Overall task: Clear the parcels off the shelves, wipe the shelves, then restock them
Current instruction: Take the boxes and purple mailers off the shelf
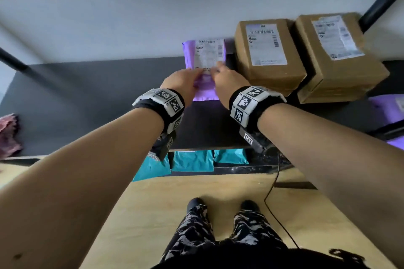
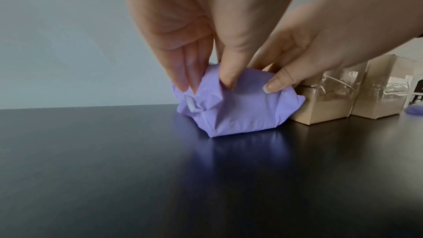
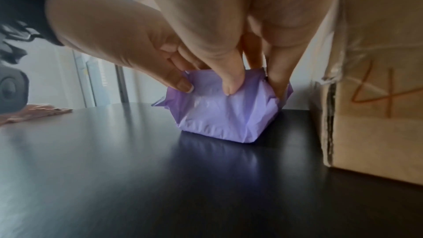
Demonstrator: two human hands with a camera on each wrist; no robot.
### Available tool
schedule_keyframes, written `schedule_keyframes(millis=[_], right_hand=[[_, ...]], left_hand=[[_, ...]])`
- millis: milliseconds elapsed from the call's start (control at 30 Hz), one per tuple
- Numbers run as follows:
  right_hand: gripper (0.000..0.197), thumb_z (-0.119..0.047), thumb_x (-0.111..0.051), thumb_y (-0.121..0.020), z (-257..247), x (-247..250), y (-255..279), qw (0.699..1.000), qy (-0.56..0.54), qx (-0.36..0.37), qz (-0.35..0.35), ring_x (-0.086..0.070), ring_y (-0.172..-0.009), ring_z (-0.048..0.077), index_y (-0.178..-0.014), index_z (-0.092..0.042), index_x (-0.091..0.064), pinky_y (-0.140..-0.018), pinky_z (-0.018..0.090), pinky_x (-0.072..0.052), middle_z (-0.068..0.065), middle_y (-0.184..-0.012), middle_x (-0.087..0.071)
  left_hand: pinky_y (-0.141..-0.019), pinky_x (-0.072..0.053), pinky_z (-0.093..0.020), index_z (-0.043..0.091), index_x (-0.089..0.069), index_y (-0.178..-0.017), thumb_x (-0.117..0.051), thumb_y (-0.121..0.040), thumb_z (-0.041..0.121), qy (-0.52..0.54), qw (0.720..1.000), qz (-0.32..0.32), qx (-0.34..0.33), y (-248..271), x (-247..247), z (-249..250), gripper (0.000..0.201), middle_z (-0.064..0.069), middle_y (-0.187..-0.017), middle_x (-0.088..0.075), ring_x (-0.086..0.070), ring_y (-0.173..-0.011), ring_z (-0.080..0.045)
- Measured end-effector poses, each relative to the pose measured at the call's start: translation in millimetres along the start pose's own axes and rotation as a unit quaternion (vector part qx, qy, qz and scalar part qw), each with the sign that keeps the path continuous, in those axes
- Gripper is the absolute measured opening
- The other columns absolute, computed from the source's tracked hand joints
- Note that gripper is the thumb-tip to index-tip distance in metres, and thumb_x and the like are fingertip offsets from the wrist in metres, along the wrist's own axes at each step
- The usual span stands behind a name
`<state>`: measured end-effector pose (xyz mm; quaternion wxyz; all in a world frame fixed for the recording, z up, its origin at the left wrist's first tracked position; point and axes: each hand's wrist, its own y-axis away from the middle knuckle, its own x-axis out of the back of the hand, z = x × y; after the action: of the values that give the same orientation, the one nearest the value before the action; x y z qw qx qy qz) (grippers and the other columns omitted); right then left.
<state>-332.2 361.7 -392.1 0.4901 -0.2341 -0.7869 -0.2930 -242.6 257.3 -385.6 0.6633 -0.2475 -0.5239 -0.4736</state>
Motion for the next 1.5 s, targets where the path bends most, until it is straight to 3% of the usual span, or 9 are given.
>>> schedule_keyframes(millis=[200, 300, 367, 533, 800, 900, 1000, 1300, 1500], right_hand=[[0.039, -0.001, -0.044, -0.092, -4, 2, -20, 0.999, 0.042, 0.015, 0.008, -0.053, -0.115, 0.032, -0.131, -0.002, -0.046, -0.094, 0.035, -0.043, 0.013, -0.139, -0.038], [0.036, -0.005, -0.042, -0.092, -6, -2, -23, 0.999, 0.041, -0.012, 0.015, -0.051, -0.116, 0.033, -0.127, -0.006, -0.045, -0.09, 0.038, -0.043, 0.013, -0.133, -0.046], [0.035, -0.008, -0.039, -0.093, -6, -7, -24, 0.998, 0.037, -0.008, 0.046, -0.041, -0.127, 0.031, -0.128, -0.005, -0.046, -0.098, 0.041, -0.04, 0.014, -0.141, -0.038], [0.029, -0.012, -0.03, -0.098, -6, -8, -28, 0.998, -0.014, -0.027, 0.048, -0.039, -0.129, 0.024, -0.118, -0.007, -0.05, -0.103, 0.034, -0.034, 0.012, -0.137, -0.044], [0.03, -0.011, -0.031, -0.098, -11, -2, -21, 0.998, -0.031, -0.019, 0.047, -0.041, -0.125, 0.027, -0.119, -0.005, -0.05, -0.104, 0.034, -0.034, 0.012, -0.133, -0.045], [0.035, -0.002, -0.042, -0.092, -13, 5, -12, 0.999, -0.009, 0.011, 0.052, -0.029, -0.136, 0.032, -0.127, 0.001, -0.046, -0.111, 0.036, -0.026, 0.016, -0.145, -0.031], [0.043, 0.01, -0.044, -0.085, -12, 13, 4, 0.994, 0.011, 0.061, 0.085, -0.014, -0.143, 0.029, -0.127, 0.004, -0.041, -0.115, 0.032, -0.021, 0.012, -0.154, -0.012], [0.039, 0.01, -0.041, -0.083, 13, 46, 77, 0.989, 0.035, 0.115, 0.085, -0.052, -0.112, 0.032, -0.119, 0.0, -0.051, -0.09, 0.036, -0.044, 0.015, -0.131, -0.045], [0.037, 0.004, -0.043, -0.088, 87, 60, 145, 0.986, 0.027, 0.143, 0.086, -0.053, -0.113, 0.032, -0.121, -0.007, -0.055, -0.093, 0.039, -0.046, 0.013, -0.127, -0.051]], left_hand=[[-0.092, -0.047, -0.036, 0.018, -0.053, -0.125, -0.042, -0.098, 0.026, -0.058, 0.998, 0.002, -0.006, -17, 3, -9, 0.031, -0.009, -0.122, -0.059, -0.057, -0.11, -0.03], [-0.087, -0.048, -0.037, 0.02, -0.048, -0.13, -0.042, -0.097, 0.019, -0.091, 0.996, -0.002, -0.009, -17, 2, -10, 0.034, -0.009, -0.127, -0.053, -0.055, -0.11, -0.031], [-0.086, -0.046, -0.039, 0.021, -0.044, -0.132, -0.044, -0.096, 0.018, -0.093, 0.996, 0.018, 0.0, -14, 4, -11, 0.037, -0.009, -0.132, -0.048, -0.052, -0.113, -0.031], [-0.109, -0.025, -0.033, 0.02, -0.044, -0.137, -0.044, -0.097, 0.021, -0.101, 0.993, 0.054, -0.024, -12, 5, -9, 0.04, 0.0, -0.145, -0.038, -0.032, -0.136, -0.022], [-0.113, -0.023, -0.04, 0.023, -0.051, -0.128, -0.052, -0.089, 0.024, -0.104, 0.992, 0.027, -0.06, -16, 7, -12, 0.038, 0.006, -0.134, -0.048, -0.036, -0.133, -0.018], [-0.112, -0.023, -0.039, 0.021, -0.05, -0.128, -0.051, -0.091, 0.029, -0.087, 0.995, 0.021, -0.048, -10, 13, -6, 0.038, 0.002, -0.14, -0.042, -0.035, -0.134, -0.023], [-0.116, -0.016, -0.039, 0.024, -0.033, -0.144, -0.046, -0.095, 0.028, -0.081, 0.996, 0.021, -0.028, 2, 18, 1, 0.05, 0.004, -0.157, -0.016, -0.022, -0.141, -0.024], [-0.101, -0.034, -0.035, 0.019, -0.054, -0.127, -0.046, -0.092, 0.015, -0.065, 0.991, 0.119, 0.019, 53, 17, 57, 0.036, -0.005, -0.136, -0.048, -0.046, -0.123, -0.028], [-0.09, -0.043, -0.039, 0.024, -0.055, -0.127, -0.043, -0.094, 0.019, -0.029, 0.989, 0.119, 0.08, 97, -13, 138, 0.035, -0.01, -0.13, -0.051, -0.052, -0.114, -0.033]])
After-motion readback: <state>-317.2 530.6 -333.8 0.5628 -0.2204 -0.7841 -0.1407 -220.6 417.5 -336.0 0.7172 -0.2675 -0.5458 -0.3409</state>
